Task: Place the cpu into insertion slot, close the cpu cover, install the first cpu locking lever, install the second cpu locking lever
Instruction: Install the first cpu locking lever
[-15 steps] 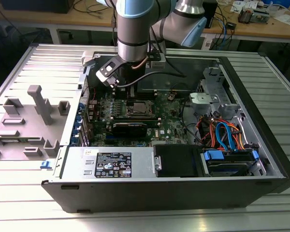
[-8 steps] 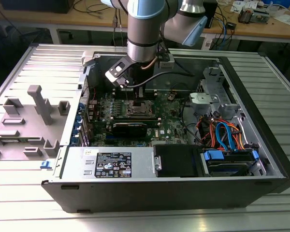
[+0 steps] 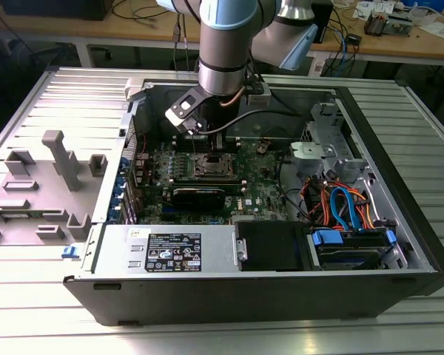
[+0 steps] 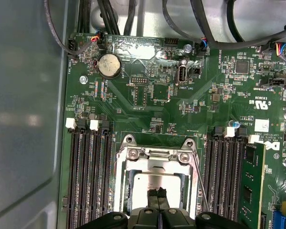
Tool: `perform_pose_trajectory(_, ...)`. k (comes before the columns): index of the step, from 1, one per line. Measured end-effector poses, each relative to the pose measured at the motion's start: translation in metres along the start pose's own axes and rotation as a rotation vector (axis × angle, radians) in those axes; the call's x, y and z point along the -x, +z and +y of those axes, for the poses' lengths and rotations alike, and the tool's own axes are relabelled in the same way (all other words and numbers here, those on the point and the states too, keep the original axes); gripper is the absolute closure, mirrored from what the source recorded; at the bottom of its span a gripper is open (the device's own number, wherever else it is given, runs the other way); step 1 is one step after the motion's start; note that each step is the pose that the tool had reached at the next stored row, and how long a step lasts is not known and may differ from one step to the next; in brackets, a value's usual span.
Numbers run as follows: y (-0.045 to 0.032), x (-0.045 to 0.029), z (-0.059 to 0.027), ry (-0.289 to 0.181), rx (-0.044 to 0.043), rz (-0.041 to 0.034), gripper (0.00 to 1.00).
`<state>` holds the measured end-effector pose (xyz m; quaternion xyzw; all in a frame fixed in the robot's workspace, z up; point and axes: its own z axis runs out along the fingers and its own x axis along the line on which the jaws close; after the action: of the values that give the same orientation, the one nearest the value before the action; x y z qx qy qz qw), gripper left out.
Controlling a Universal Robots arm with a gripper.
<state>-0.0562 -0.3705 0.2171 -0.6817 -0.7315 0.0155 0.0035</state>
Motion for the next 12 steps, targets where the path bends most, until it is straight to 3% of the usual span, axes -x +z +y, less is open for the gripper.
perform_pose_trajectory(12,-0.0008,0.0000,0.0002,-0.018,0.0004,-0.0004,0.89)
